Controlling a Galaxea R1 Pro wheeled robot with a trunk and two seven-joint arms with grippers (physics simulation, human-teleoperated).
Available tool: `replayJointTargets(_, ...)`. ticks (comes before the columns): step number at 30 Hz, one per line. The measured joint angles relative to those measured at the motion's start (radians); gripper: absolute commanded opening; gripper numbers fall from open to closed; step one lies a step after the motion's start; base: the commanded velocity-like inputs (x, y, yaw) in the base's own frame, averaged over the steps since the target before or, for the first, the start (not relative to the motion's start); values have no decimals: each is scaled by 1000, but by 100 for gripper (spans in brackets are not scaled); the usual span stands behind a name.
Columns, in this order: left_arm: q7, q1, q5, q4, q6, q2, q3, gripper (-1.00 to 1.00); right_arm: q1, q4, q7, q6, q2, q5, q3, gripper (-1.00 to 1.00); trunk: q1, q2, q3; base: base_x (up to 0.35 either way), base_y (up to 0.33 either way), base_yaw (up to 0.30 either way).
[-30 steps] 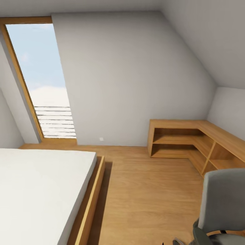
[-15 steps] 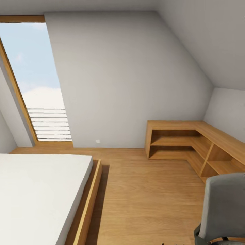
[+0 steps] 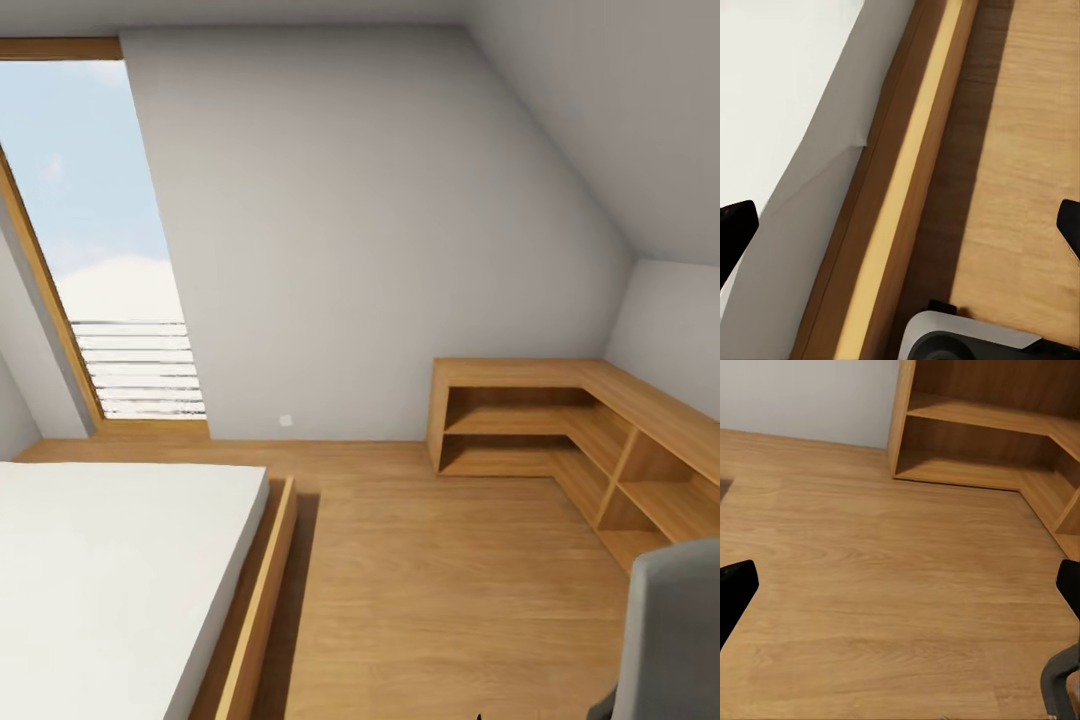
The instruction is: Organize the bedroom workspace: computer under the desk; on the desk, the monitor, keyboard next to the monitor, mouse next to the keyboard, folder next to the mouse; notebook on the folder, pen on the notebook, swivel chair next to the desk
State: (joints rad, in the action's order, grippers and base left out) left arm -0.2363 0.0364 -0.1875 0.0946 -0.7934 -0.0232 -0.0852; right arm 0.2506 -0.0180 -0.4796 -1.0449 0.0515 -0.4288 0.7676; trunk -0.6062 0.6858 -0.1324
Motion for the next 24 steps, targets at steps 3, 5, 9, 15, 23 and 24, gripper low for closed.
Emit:
replayJointTargets(3,0,0,0,0,0,0,0,100,0,0,0,0,0,0,0,100,0,0,0,322,0,0)
replayJointTargets(5,0,0,0,0,0,0,0,100,0,0,0,0,0,0,0,100,0,0,0,324,0,0)
replayJointTargets(9,0,0,0,0,0,0,0,100,0,0,0,0,0,0,1,100,0,0,0,325,0,0)
replayJointTargets(15,0,0,0,0,0,0,0,100,0,0,0,0,0,0,1,100,0,0,0,325,0,0)
replayJointTargets(23,0,0,0,0,0,0,0,100,0,0,0,0,0,0,2,100,0,0,1,325,0,-33)
replayJointTargets(24,0,0,0,0,0,0,0,100,0,-1,0,0,0,0,2,100,0,0,1,325,0,-129)
